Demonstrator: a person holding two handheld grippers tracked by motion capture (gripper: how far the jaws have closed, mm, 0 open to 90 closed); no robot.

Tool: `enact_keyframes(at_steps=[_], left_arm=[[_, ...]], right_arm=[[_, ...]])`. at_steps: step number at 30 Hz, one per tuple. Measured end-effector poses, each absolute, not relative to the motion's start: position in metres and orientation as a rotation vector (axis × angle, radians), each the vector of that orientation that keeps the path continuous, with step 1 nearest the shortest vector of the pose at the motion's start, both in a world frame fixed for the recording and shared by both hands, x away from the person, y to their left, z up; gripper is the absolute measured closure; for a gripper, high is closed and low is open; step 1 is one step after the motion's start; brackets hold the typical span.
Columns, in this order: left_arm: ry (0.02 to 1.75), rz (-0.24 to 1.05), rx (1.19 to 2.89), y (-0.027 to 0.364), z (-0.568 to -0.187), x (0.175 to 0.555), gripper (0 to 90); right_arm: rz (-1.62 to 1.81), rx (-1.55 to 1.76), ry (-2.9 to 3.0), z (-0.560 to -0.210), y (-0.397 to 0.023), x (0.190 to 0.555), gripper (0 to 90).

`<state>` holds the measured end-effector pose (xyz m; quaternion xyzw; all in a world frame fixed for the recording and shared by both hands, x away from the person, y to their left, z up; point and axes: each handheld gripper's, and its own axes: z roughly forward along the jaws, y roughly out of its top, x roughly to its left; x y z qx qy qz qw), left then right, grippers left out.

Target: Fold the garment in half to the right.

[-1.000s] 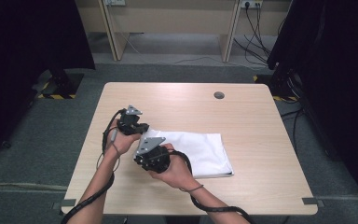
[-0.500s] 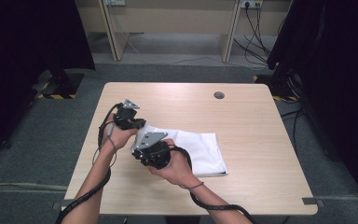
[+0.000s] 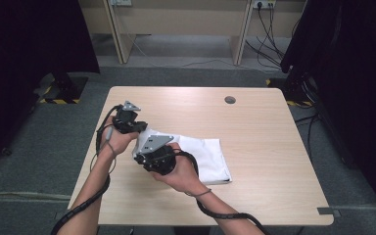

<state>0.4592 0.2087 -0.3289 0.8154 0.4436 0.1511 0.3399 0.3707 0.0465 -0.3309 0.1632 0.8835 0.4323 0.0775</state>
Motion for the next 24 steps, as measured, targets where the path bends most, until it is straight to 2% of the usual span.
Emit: enact_keyframes(at_steps=[16,24], left_arm=[[1.168,0.420,2.137,0.220,-0.316,0.458,85.0],[1.165,0.435,2.158,0.213,-0.314,0.461,85.0]], right_arm=[[1.313,0.467,2.634,-0.322,0.060,0.370,82.2],[1.320,0.484,2.619,-0.320,0.056,0.372,82.2]])
